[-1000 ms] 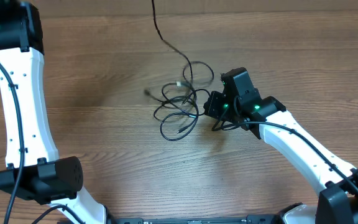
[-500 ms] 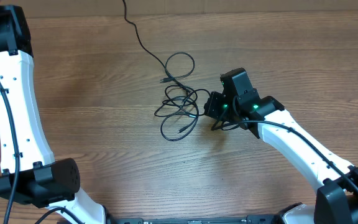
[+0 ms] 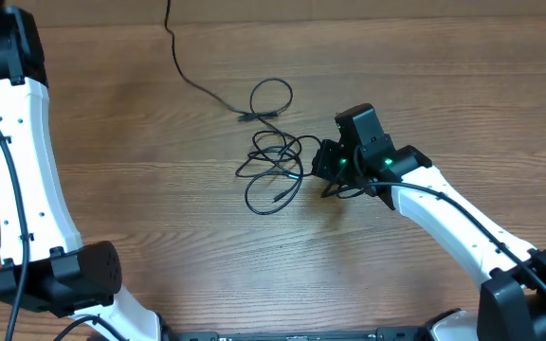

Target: Untangle cables

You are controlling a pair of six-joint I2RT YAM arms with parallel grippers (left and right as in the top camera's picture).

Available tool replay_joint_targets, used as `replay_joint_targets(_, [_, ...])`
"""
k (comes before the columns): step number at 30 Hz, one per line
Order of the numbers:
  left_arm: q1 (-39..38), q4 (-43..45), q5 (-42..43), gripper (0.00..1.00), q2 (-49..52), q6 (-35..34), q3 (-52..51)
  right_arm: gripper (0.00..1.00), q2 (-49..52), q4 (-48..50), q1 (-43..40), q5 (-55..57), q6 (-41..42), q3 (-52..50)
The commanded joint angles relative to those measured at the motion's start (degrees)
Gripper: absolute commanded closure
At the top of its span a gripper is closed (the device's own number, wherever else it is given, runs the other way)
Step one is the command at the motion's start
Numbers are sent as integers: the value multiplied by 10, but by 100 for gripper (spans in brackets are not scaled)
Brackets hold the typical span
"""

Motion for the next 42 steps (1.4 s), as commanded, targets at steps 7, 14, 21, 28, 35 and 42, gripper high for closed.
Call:
replay_joint_targets(7, [6,-281,-443,96,-4,469,4,96,3,-1,-2,6,0,1])
replay_joint_targets(14, [30,-407,-859,96,28,486,2,96,3,5,-2,6,0,1])
replay_joint_targets(21, [104,-523,-829,96,76,464,2,96,3,2,-2,5,0,1])
replay_joint_targets(28, [169,-600,-771,91,115,402,2,95,3,-7,-2,6,0,1])
replay_joint_targets(35, [192,-534,-409,96,120,467,2,95,3,5,-2,4,0,1])
replay_joint_targets(42, [179,-410,-156,89,120,488,2,93,3,2,-2,2,0,1])
